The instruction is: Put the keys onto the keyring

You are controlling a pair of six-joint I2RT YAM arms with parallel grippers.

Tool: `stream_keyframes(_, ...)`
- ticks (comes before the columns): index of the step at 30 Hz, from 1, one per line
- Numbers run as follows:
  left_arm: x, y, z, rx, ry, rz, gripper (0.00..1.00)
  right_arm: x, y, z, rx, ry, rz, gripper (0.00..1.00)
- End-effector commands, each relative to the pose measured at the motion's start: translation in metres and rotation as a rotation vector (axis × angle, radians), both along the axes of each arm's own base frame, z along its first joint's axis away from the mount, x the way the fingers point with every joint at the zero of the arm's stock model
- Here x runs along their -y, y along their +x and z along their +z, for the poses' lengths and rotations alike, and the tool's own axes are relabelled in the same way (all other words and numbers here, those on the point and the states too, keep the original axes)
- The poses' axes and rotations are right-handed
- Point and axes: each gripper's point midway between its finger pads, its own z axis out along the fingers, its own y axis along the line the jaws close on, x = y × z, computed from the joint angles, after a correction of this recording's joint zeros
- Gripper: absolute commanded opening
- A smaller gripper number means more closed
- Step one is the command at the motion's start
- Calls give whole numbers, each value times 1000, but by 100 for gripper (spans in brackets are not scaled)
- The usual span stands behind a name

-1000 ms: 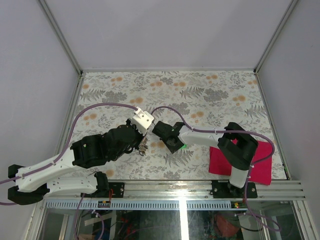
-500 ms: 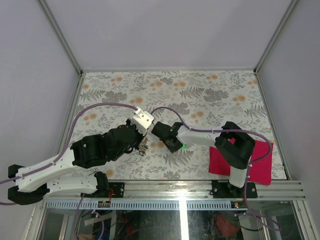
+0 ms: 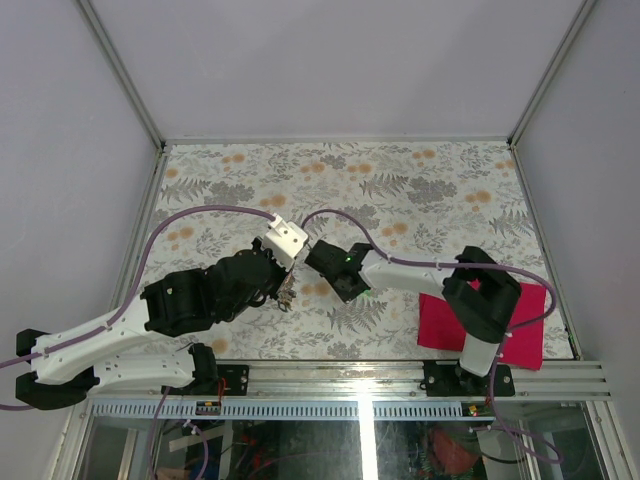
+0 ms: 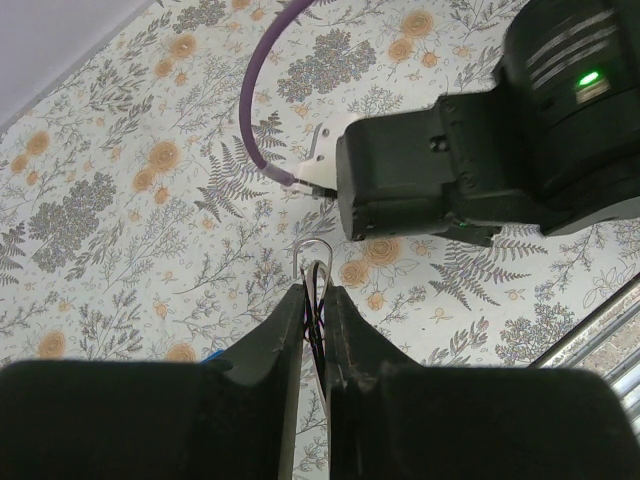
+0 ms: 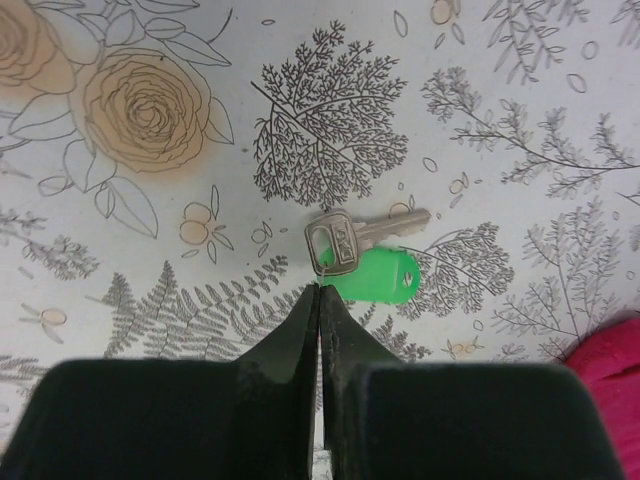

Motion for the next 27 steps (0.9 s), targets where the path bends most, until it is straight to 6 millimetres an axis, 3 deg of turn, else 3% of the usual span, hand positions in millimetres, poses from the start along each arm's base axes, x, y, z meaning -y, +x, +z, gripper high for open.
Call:
stream_keyframes(1, 6, 5, 16, 44, -61, 3, 0, 0, 12, 50, 99, 142, 5, 0)
stream_keyframes(4, 10, 3, 10, 36, -43, -20, 0, -1, 5, 60, 10, 308, 64, 0)
stream_keyframes(7, 13, 4, 4, 28, -18, -25, 0, 15, 6, 68, -42, 419, 65, 0)
stream_keyframes(11, 16, 4, 4, 41, -8, -52, 0, 13, -5, 96, -55, 575, 148, 0)
stream_keyframes(16, 26, 4, 8, 80, 14, -118, 0, 8, -17, 139, 17, 698, 272, 0)
stream_keyframes(21, 32, 5, 9, 128, 80, -193, 0, 5, -25, 198, 179, 853, 360, 0)
stream_keyframes(27, 51, -3, 25, 201, 86, -343, 0, 15, -31, 249, 325, 913, 405, 0)
